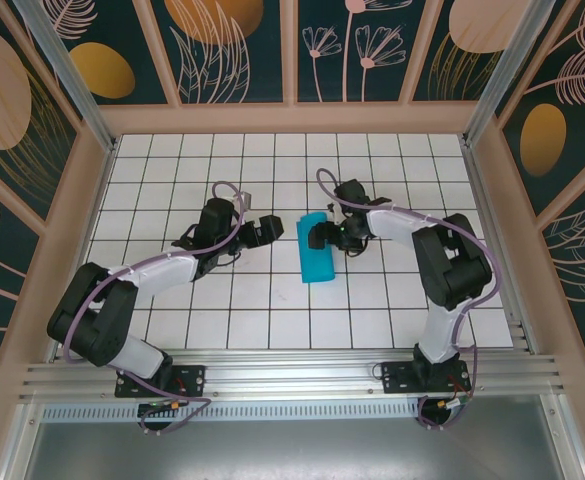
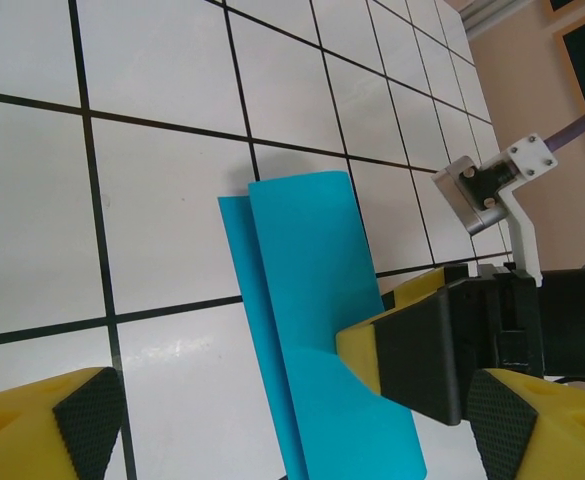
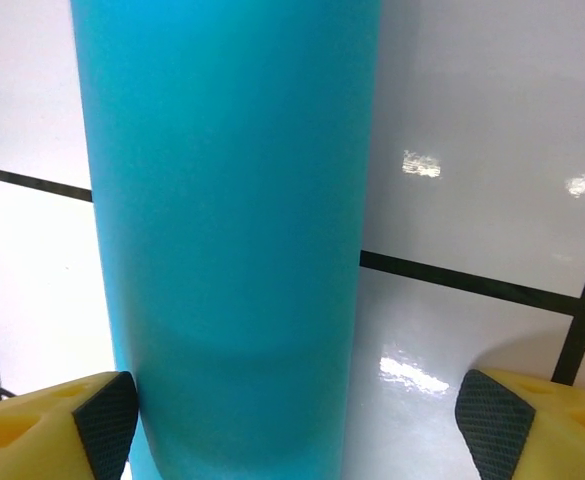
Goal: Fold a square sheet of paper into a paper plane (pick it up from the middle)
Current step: Fold the square sheet of paper in half at the center of the table, then hold the square sheet of paper at the center of the table.
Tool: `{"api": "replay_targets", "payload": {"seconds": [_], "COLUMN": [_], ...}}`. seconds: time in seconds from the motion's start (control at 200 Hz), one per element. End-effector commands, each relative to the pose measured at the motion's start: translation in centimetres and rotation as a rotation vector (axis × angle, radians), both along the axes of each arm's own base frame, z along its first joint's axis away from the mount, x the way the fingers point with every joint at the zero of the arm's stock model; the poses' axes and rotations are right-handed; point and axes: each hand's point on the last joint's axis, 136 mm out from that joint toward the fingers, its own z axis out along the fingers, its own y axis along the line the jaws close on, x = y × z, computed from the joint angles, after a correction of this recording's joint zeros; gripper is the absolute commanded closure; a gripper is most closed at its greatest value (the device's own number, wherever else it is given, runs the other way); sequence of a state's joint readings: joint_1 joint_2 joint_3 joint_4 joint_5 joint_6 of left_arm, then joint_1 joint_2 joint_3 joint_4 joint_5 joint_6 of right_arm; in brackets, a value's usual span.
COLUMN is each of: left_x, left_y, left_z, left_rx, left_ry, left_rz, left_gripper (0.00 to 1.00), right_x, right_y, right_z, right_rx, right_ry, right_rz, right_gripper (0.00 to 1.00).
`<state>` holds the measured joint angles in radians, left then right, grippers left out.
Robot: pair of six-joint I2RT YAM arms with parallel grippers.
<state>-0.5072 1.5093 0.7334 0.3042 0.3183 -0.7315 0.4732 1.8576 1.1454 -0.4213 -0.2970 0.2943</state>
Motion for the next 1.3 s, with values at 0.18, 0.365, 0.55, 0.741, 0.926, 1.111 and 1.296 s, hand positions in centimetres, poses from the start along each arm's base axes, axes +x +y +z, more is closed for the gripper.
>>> {"api": "replay_targets", "payload": {"seconds": [0.18, 0.365, 0.55, 0.741, 0.926, 1.111, 1.296], "left_x": [0.4, 0.3, 0.2, 0.2, 0.2, 0.2, 0.4], "left_y": [-1.0, -0.9, -0.9, -1.1, -1.1, -1.4, -2.0], "left_z": [1.3, 1.3, 1.2, 1.0, 0.8, 0.6, -0.3], "left_rx": [-0.034, -0.036, -0.035, -0.036, -0.036, -0.041, -0.025], "left_ry": [-0.031, -0.029, -0.026, -0.019, -0.014, -0.002, 0.039], "left_rz": [-0.022, -0.022, -0.025, -0.031, -0.032, -0.041, -0.027], "left_gripper": [0.11, 0.11, 0.11, 0.14, 0.14, 0.20, 0.38], "right_x": [-1.7, -1.9, -2.1, -2.3, -2.5, -2.6, -2.8], "right_y": [-0.7, -1.4, -1.7, -1.7, -1.7, -2.0, -2.3], "right_z": [-3.7, -4.5, -5.2, -5.6, -5.6, -6.1, -6.9], "right_rx": [-0.134, -0.181, -0.201, -0.217, -0.224, -0.239, -0.254], "right_ry": [0.095, 0.114, 0.140, 0.148, 0.147, 0.159, 0.177], "right_rz": [0.014, 0.001, -0.006, 0.015, 0.035, 0.030, 0.020], "right_gripper": [0.08, 0.07, 0.07, 0.06, 0.02, 0.01, 0.01]}}
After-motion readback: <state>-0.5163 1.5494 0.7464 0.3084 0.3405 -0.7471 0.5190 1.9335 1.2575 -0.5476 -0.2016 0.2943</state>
